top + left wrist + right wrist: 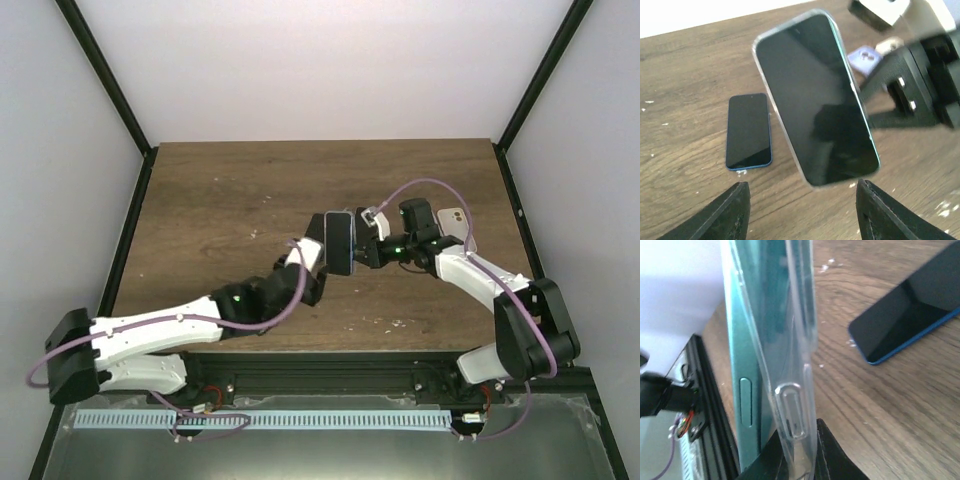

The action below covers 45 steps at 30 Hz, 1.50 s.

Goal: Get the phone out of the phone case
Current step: Remove the phone case from the phone.

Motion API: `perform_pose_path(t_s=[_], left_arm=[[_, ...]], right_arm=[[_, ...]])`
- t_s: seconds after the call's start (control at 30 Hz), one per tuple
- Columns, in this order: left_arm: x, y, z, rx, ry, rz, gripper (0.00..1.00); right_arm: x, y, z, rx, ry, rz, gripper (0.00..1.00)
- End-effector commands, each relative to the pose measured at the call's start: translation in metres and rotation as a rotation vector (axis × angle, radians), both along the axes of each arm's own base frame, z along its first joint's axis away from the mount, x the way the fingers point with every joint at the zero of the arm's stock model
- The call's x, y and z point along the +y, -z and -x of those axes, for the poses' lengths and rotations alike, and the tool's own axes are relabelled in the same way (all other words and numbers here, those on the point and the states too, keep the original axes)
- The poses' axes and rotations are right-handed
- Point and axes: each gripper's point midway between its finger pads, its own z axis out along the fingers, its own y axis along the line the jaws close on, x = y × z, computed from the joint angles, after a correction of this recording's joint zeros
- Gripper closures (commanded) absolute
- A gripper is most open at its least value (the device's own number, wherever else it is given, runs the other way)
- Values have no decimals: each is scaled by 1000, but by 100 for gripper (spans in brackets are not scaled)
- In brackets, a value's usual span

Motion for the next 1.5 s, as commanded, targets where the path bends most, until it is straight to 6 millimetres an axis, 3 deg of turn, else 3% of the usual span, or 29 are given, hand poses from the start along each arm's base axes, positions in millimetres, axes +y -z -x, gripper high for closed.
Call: perform_pose_path(t_s=[0.0,0.27,0.4,0.53,0.87,1.2,1.37,1.47], left_arm=[[1,8,1,-158,-48,-327,42],[-58,48,-8,-135,56,-464,51],[-74,64,-11,-133,83,-499,54],[-86,66,-14,-135,100,-501,53],[-105,77,-18,-114,149,-500,51],[-112,93,-37,-65,149,-525,58],[-122,87,-32,-67,193,-477,54],[-123,94,-31,-56,201,-481,53]], right_arm=[[-15,-9,-27,7,201,32,99],[-18,7,-23,141,260,41,99],[-19,16,-24,199,263,51,99],[-25,27,-27,243,279,67,99],[-44,48,-35,365,315,50,99],[-43,48,-34,376,304,37,99],[-44,50,-34,386,306,39,99],[-44,51,-34,391,305,37,99]])
